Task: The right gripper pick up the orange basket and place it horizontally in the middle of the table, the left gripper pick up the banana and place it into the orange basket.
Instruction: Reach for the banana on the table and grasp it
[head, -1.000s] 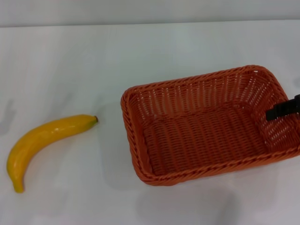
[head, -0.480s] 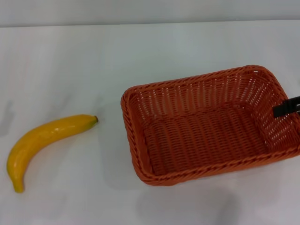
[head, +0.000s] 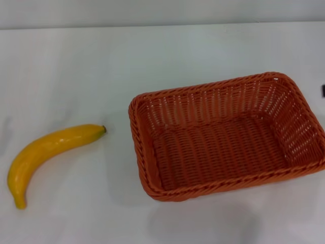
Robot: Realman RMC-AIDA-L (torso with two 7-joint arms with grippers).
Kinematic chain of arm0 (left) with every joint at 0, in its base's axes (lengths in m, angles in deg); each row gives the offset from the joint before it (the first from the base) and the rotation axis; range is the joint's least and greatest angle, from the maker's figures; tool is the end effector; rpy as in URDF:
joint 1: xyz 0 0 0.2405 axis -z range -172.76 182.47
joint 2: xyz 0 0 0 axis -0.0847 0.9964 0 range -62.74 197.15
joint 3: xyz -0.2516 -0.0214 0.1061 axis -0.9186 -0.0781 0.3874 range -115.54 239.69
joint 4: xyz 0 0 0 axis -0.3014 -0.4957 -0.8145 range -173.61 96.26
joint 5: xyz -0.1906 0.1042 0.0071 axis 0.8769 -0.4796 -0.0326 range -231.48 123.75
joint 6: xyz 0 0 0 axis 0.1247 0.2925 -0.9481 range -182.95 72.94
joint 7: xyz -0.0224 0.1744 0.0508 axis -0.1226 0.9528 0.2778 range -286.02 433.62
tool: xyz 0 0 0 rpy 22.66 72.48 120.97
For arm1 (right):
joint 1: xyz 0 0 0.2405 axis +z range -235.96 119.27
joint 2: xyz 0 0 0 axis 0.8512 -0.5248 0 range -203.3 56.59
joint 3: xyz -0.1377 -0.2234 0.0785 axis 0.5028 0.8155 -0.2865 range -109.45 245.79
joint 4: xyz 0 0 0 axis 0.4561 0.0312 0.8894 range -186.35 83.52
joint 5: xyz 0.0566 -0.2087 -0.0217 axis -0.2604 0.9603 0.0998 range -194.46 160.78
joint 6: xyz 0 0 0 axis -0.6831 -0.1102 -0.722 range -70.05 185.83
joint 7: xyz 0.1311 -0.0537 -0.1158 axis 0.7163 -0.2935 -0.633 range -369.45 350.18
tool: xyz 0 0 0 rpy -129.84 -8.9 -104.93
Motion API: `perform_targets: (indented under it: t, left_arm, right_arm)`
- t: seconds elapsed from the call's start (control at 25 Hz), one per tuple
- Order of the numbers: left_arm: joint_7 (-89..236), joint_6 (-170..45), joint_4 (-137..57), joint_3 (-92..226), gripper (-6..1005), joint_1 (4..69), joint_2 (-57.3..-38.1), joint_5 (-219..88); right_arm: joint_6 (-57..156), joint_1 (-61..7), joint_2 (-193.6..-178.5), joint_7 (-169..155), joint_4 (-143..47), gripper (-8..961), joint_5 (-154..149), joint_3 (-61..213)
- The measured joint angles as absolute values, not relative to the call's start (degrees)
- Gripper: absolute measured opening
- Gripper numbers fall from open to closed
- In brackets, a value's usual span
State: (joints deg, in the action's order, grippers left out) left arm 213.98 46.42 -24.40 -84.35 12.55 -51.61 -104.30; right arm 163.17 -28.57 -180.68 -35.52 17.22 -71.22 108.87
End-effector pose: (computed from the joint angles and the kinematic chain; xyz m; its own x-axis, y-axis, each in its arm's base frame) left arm -0.3641 0.2521 0.0838 0.4568 -0.3922 0.7985 0.7926 -0.2282 -0.5655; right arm 0.2638 0.3664 0.1096 0.2624 -0.9069 -0.3298 -0.9648 -0.2522 -0.0742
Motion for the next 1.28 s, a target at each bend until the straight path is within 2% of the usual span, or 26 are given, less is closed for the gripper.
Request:
perform_targets:
  t: [0.12,0.32,0.52,0.72,0.88,1.04,1.08,1.12,1.16,1.2,1.28]
  left_arm:
    - [210.1,45.8,-20.7,-84.35,740,11.08,-51.56,-108.61]
    - [196.42,42.7,-10.56,-84.44,739,8.59,-51.5,-115.94]
    - [175.29,37.83,6.17,-85.01,739,6.71,-51.31,-126.81]
    - [156.79,35.5,22.33,-85.21,739,7.34,-50.43,-139.54]
    - [142.81,35.72,35.15,-85.23,739,10.01,-49.16,-153.29]
    - [135.36,41.82,42.17,-85.09,739,16.01,-46.77,-168.22]
    - [135.36,41.82,42.17,-85.09,739,16.01,-46.77,-168.22]
    - [133.79,47.54,42.71,-84.9,739,20.52,-45.14,-175.44]
    - [133.59,48.31,42.69,-84.86,739,21.59,-44.83,-176.92]
    - [132.99,51.65,42.48,-84.54,739,25.93,-44.0,-183.67]
    - [132.99,53.13,42.34,-84.38,739,28.05,-43.8,-187.39]
  right_arm:
    - [163.07,-28.5,-179.57,-39.07,17.24,739,-71.33,104.62]
    - [161.26,-28.68,-179.4,-49.1,17.28,738,-71.39,95.1]
    - [157.33,-30.45,-180.43,-61.66,17.05,737,-71.64,89.23]
    - [152.53,-33.94,-182.98,-72.52,16.3,737,-75.38,88.23]
    - [149.12,-36.89,-183.96,-78.24,14.56,736,-80.09,88.15]
    - [146.21,-39.0,-184.14,-81.93,12.49,736,-83.27,87.92]
    - [145.51,-39.43,-184.0,-82.99,11.41,735,-83.9,87.46]
    - [145.38,-39.46,-183.95,-83.19,11.09,735,-83.97,87.27]
    - [145.19,-39.52,-183.82,-83.76,10.31,735,-84.16,86.81]
    - [144.96,-39.43,-183.61,-84.53,8.98,735,-84.24,85.89]
    - [144.9,-39.25,-183.5,-84.87,8.36,735,-84.24,85.48]
